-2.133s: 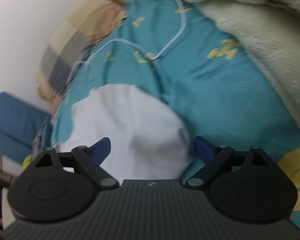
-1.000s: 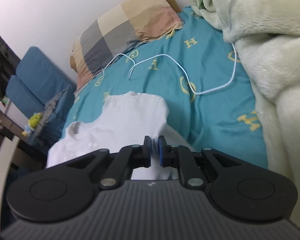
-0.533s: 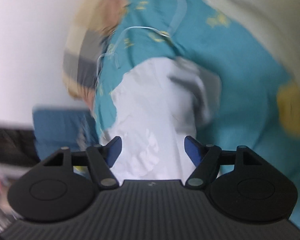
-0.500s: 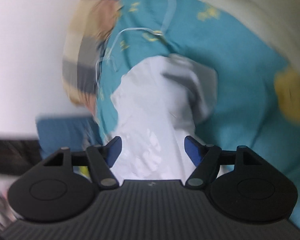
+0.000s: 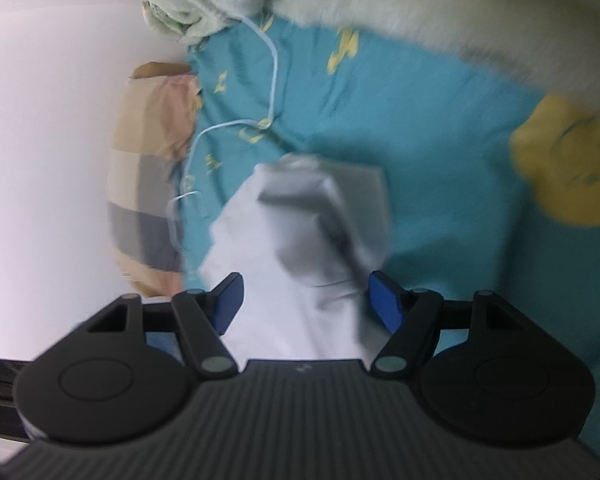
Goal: Fold clothes
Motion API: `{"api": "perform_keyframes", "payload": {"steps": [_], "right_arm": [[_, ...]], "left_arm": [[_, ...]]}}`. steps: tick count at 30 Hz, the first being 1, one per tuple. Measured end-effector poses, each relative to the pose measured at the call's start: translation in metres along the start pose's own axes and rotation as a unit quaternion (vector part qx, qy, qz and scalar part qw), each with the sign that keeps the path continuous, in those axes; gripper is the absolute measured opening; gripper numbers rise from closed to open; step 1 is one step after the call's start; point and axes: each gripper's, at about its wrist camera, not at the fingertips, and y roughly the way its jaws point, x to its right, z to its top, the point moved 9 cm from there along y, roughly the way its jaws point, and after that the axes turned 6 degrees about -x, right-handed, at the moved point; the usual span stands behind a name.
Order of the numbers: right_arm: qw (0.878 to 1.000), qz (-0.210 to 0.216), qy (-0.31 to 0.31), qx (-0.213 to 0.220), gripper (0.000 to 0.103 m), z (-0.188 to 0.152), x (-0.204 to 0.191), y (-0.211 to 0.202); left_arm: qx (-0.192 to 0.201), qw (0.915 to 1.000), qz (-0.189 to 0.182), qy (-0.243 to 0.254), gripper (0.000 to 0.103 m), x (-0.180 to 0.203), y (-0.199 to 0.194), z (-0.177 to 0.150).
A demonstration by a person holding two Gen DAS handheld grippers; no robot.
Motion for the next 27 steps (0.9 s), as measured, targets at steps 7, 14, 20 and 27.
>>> {"api": "perform_keyframes", "payload": {"steps": [7, 14, 20, 27], "right_arm": [[0.999, 0.026, -0.005, 0.017, 0.072, 0.027, -0.009, 0.035], [0.996, 0.019, -0.073, 0.049, 0.073, 0.062, -0.034, 0.049], [0.946, 0.111, -0.287, 0.101, 0.072, 0.046, -0.114, 0.024], [0.985, -0.026, -0.166, 0.035, 0.072, 0.050, -0.060, 0.058]], "left_arm": [[-0.001, 1.0000, -0.001, -0.001, 0.103, 0.000, 0.000, 0.000], [-0.003, 1.0000, -0.002, -0.003, 0.103, 0.000, 0.001, 0.001], [-0.005, 1.0000, 0.000, -0.006, 0.103, 0.001, 0.003, 0.002], [-0.007, 1.0000, 0.000, -0.006, 0.103, 0.000, 0.003, 0.003]]}}
